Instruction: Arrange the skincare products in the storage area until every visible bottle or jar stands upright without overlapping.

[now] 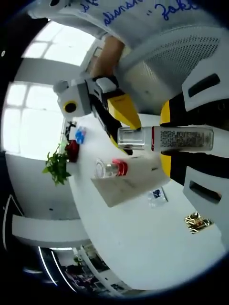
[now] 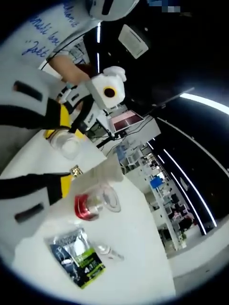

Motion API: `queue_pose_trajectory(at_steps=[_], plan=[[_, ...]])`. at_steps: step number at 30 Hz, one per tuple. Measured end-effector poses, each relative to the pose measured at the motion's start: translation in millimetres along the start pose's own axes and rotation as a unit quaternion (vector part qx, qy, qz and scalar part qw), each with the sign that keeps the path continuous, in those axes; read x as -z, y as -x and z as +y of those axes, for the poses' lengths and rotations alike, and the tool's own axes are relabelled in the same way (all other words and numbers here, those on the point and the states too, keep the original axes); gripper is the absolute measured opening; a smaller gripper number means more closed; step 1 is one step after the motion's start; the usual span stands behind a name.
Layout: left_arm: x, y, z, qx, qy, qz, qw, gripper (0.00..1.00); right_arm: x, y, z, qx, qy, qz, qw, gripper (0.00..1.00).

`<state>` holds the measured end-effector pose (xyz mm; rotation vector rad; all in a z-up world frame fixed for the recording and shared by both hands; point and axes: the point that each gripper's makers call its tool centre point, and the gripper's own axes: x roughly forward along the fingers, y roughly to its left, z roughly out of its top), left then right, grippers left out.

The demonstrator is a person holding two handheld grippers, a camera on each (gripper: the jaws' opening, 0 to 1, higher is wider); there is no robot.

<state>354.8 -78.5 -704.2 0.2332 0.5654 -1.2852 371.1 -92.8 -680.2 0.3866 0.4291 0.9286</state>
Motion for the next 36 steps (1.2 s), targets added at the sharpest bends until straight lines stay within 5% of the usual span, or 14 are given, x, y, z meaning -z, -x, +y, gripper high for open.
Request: queue_pose_trajectory(at_steps=[18, 31, 36], plan=[[-0.2, -7, -3.1, 0.002, 0.001, 0.000, 1.0000, 0.16, -3.5, 0, 2, -0.005, -0.018, -0.014, 0.9997, 0.23], [5.8, -16, 0.3, -0.015, -0.042, 0.028, 0.9986, 0.21, -1.3, -6, 0, 0.038, 0.070, 0.033, 0.9963, 0.21], [15.6, -21, 4.4, -0.032, -0.071, 0.062, 0.9950, 0.21, 1.3, -8, 0, 0.045, 0.095, 0.046, 0.9934, 0.21]])
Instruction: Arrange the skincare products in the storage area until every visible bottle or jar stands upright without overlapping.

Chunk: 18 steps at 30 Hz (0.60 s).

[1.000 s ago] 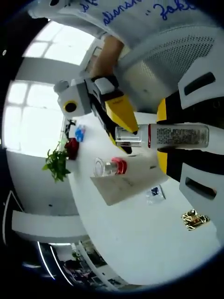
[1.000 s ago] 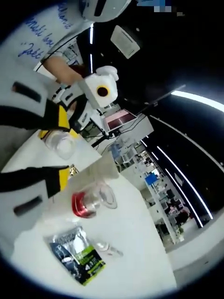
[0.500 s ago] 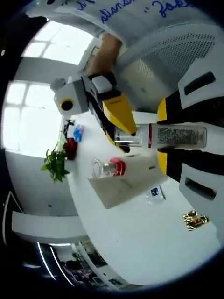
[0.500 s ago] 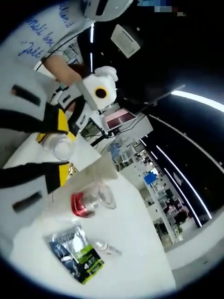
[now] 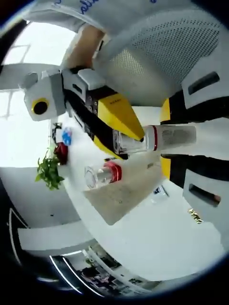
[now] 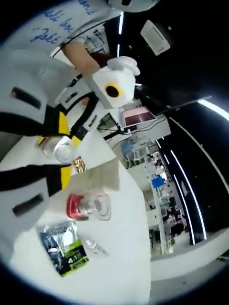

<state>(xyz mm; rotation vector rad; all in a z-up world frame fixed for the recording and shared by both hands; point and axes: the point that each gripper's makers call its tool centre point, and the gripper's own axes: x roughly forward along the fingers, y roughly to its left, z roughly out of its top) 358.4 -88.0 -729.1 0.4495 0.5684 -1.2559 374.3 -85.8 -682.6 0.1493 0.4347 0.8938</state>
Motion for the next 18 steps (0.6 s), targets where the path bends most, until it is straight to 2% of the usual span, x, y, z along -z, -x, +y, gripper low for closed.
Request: queue_pose_trajectory(at_steps=[3, 10, 18], plan=[[1.7, -4, -0.5, 0.001, -0.001, 0.005, 1.0000, 0.22, 5.2, -1, -3, 0.017, 0.033, 0.023, 0.9991, 0.21], [6.8, -13, 1.8, -0.008, -0.020, 0.024, 0.9995, 0.24, 10.1, -7, -3, 0.030, 0.075, 0.046, 0.9956, 0.21], [8.6, -19, 5.8, -0.011, -0.026, 0.035, 0.9990, 0.20, 10.9, -9, -4, 0.033, 0.089, 0.055, 0.9939, 0.21]])
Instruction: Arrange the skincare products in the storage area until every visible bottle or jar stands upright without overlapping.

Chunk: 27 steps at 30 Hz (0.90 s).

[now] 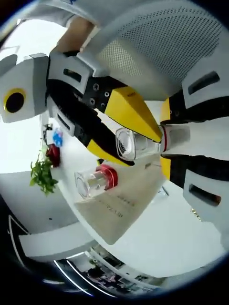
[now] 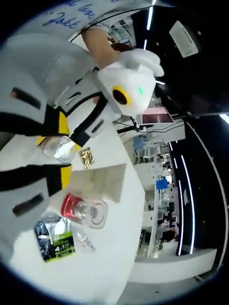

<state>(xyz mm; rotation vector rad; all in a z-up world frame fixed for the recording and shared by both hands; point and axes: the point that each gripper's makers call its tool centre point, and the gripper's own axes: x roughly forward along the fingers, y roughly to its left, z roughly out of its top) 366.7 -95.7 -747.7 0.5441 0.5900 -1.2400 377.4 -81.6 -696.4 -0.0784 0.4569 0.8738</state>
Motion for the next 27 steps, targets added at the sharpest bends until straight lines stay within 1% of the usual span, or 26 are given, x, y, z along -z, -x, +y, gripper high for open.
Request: queue_pose_trajectory(at_steps=[4, 8, 15, 21, 27], plan=[[1.3, -4, -1.1, 0.005, 0.001, 0.005, 1.0000, 0.18, -0.1, 0, -1, 0.002, 0.002, 0.001, 1.0000, 0.21], [0.7, -6, -0.5, 0.006, -0.001, 0.006, 1.0000, 0.18, 0.8, 0, -3, 0.008, 0.005, 0.005, 0.9999, 0.21], [1.6, -13, 1.2, 0.014, 0.016, 0.004, 0.9998, 0.18, 2.6, -3, -5, 0.014, 0.013, 0.013, 0.9997, 0.21], [3.3, -18, 1.1, 0.027, 0.035, -0.006, 0.9990, 0.17, 4.3, -5, -7, 0.013, 0.015, 0.015, 0.9997, 0.21], [8.8, -24, -1.2, 0.033, 0.039, 0.001, 0.9987, 0.17, 11.8, -8, -6, 0.006, 0.025, 0.019, 0.9995, 0.21]])
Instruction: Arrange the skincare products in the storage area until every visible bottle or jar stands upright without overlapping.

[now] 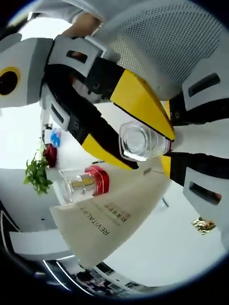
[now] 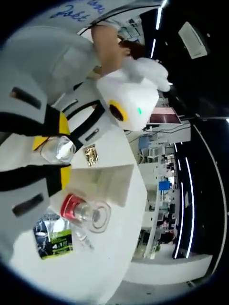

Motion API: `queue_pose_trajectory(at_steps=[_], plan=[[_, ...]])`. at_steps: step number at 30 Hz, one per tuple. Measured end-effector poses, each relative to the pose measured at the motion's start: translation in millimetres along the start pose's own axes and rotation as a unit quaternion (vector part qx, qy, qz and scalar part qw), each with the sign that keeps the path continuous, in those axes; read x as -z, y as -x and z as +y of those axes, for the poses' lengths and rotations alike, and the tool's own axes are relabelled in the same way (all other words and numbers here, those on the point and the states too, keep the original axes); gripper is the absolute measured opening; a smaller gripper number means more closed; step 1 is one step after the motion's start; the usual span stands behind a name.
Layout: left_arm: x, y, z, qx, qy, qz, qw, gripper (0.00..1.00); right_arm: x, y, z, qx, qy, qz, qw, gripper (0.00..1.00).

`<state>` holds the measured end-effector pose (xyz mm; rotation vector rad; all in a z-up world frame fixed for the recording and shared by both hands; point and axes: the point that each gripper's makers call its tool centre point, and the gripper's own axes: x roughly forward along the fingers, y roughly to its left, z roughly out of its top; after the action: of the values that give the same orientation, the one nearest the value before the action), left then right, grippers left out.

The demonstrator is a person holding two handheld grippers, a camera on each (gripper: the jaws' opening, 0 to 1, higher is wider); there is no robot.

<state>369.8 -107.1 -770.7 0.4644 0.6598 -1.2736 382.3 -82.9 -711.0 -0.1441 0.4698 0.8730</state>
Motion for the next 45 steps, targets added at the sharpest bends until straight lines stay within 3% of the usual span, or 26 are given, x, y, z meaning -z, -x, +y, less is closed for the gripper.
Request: queue_pose_trajectory(at_steps=[17, 20, 27, 37, 45], plan=[[5.6, -9, 3.2, 0.013, 0.026, -0.004, 0.9996, 0.18, 5.8, -5, -3, 0.004, -0.008, 0.003, 1.0000, 0.22], [10.0, -9, 5.9, 0.002, 0.020, 0.004, 0.9998, 0.23, 6.3, -4, -3, 0.004, -0.011, 0.002, 0.9999, 0.22], [12.1, -7, 8.7, -0.004, 0.020, 0.006, 0.9998, 0.23, 10.3, -2, -2, 0.004, -0.017, 0.001, 0.9998, 0.28], [14.6, 1, 13.5, -0.020, 0.010, 0.012, 0.9997, 0.24, 25.9, 5, -1, -0.007, -0.003, 0.035, 0.9994, 0.27], [21.0, 7, 14.0, -0.029, -0.005, 0.035, 0.9989, 0.22, 37.9, 4, -7, -0.006, -0.003, 0.064, 0.9979, 0.25]])
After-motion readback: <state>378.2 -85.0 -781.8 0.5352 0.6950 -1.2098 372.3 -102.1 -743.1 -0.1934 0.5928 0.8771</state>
